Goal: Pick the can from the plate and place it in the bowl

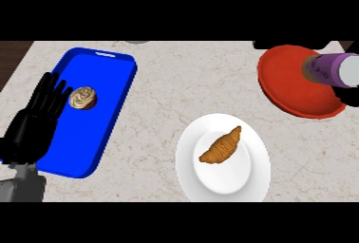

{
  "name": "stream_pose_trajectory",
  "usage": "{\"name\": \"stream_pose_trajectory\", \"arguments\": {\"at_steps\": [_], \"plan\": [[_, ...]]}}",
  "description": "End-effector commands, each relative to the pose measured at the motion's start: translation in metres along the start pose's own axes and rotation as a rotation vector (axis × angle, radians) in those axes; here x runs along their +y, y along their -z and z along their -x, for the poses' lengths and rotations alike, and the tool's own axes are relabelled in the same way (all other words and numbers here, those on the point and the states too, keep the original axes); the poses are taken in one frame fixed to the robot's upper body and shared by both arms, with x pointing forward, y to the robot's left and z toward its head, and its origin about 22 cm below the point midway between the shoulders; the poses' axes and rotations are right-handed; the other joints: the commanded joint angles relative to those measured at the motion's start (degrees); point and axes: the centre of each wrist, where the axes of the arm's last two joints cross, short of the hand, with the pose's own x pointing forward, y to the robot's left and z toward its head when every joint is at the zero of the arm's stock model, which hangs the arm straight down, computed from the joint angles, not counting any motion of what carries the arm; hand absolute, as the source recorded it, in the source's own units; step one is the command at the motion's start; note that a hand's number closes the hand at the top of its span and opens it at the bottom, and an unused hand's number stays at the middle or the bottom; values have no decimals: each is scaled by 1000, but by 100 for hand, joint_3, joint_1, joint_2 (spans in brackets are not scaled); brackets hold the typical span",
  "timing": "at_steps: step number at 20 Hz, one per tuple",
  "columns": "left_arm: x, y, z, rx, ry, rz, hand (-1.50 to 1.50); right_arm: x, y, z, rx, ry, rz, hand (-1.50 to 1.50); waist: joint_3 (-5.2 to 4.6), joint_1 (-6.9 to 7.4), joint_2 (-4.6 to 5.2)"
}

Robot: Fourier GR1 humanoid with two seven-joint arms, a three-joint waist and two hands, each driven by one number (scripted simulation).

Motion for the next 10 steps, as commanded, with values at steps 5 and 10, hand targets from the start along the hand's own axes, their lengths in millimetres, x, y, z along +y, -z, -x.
{"name": "stream_pose_trajectory", "arguments": {"at_steps": [5,10], "plan": [[-17,5,-7,7,5,10,0,17,64,42,21,133,43,150,3,64,21],[-24,5,5,-1,-9,22,0,54,90,54,38,87,21,150,4,145,50]]}}
